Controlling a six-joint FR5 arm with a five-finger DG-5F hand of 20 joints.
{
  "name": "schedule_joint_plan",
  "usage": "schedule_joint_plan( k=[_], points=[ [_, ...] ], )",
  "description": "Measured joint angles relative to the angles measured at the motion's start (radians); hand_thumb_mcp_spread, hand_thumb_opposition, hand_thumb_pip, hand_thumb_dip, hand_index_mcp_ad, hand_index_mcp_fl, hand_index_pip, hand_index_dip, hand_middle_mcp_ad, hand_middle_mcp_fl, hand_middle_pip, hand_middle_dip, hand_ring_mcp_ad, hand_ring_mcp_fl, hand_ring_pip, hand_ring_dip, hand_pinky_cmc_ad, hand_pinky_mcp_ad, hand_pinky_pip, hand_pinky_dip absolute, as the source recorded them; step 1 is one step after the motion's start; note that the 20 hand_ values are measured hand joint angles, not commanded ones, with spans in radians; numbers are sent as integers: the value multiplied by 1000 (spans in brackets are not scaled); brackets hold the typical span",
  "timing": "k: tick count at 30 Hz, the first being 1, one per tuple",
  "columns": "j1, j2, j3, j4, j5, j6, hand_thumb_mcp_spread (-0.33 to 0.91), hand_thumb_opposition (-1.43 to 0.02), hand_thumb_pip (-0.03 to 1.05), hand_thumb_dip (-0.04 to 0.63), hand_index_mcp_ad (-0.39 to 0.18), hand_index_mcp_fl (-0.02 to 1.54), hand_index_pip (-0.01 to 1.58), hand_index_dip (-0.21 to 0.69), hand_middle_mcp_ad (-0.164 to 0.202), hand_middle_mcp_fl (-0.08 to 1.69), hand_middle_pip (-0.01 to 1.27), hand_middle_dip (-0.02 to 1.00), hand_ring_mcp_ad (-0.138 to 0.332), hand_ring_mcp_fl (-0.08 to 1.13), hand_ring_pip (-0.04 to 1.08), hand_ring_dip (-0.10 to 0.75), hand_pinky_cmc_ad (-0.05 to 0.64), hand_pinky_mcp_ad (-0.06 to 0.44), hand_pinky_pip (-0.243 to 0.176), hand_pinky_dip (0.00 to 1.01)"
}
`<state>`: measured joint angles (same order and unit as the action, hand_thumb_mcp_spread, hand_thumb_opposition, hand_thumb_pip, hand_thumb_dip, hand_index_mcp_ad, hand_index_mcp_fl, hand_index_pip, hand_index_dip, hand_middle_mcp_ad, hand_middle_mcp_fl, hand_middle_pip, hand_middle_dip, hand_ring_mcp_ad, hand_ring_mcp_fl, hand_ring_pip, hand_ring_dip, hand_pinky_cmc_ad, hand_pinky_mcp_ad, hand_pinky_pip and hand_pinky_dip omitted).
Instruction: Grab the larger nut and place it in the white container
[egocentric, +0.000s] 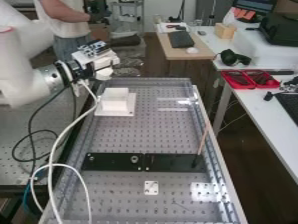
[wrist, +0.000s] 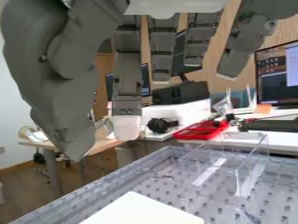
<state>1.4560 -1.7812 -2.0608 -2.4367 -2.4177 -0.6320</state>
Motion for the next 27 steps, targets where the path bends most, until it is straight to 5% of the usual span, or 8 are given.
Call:
schedule_joint_plan(
  k=[27],
  points=[
    [39,-70,9,-2,42,-3,278,-941,658,215,-51,548,1494,80,63,164,133,237,131,3,113,134,335,265,-59,393]
  ],
)
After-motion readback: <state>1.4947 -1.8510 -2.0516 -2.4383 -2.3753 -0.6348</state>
